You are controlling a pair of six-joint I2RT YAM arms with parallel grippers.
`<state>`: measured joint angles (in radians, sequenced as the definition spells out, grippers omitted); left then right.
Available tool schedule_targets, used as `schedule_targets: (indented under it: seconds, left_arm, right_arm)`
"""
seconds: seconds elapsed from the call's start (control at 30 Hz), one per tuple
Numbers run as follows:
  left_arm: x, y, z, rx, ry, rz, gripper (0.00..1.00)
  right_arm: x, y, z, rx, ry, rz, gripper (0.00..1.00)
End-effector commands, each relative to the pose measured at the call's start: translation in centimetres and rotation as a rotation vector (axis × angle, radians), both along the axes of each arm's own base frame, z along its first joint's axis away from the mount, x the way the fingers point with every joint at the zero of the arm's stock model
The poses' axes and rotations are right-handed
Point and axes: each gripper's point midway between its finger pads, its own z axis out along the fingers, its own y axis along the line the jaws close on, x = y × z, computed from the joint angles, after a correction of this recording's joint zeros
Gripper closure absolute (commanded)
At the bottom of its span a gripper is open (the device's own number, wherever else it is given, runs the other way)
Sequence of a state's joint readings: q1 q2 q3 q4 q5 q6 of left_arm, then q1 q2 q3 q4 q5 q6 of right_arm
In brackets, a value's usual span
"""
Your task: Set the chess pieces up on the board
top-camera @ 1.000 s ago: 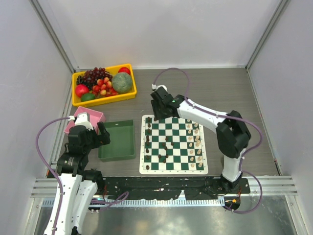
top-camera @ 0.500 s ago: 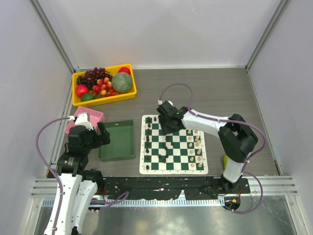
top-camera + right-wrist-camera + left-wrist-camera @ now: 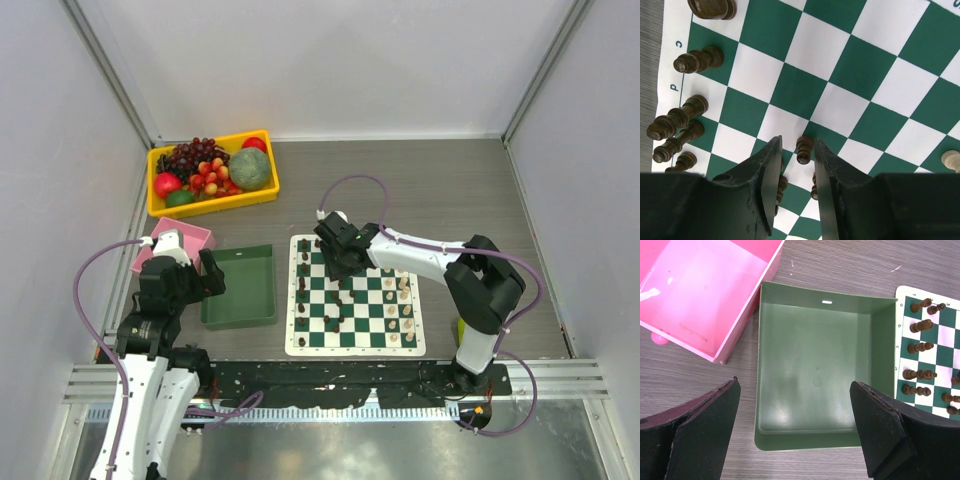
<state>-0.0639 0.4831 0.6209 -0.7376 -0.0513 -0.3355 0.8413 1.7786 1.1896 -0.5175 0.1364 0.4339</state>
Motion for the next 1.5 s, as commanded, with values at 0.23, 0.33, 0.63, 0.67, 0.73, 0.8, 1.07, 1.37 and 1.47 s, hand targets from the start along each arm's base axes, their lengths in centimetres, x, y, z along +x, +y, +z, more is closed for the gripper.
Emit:
schedule_targets:
  seconds: [0.23, 0.33, 0.63, 0.67, 0.73, 0.8, 1.07, 1.37, 1.47]
  left_arm:
    - [0.5, -0.2, 0.8, -0.009, -0.035, -0.005, 0.01]
    - [0.5, -0.2, 0.8, -0.01, -0.033, -0.006, 0.01]
    - [0.5, -0.1, 1.0, -0.009, -0.043, -0.003, 0.01]
    - [0.5, -0.2, 1.0, -0.01, -0.043, -0.005, 0.01]
    - [0.5, -0.2, 0.9, -0.01, -0.041, -0.006, 0.01]
    - [0.5, -0.2, 0.9, -0.01, -0.041, -0.005, 0.01]
    - [0.5, -0.2, 0.9, -0.01, -0.039, -0.007, 0.01]
    - [0.5, -0.2, 0.8, -0.01, -0.038, -0.006, 0.01]
    - [0.5, -0.2, 0.9, -0.01, -0.039, -0.007, 0.01]
  right_arm:
    - [-0.2, -0.6, 0.2, -0.017, -0.008, -0.023, 0.67]
    - [-0.4, -0.6, 0.1, -0.017, -0.001, -0.019, 0.67]
    - [-0.9, -0.5, -0.2, -0.019, 0.015, -0.011, 0.68]
    - [-1.0, -0.4, -0.2, -0.018, 0.015, -0.006, 0.68]
    - [-0.9, -0.4, -0.1, -0.018, 0.013, -0.005, 0.69]
    - [-0.9, -0.3, -0.2, -0.018, 0.015, -0.003, 0.69]
    - [-1.1, -0.3, -0.5, -0.025, 0.025, 0.0, 0.71]
    - [-1.1, -0.3, -0.8, -0.041, 0.037, 0.008, 0.73]
    - [-1.1, -0.1, -0.6, -0.034, 0.031, 0.009, 0.77]
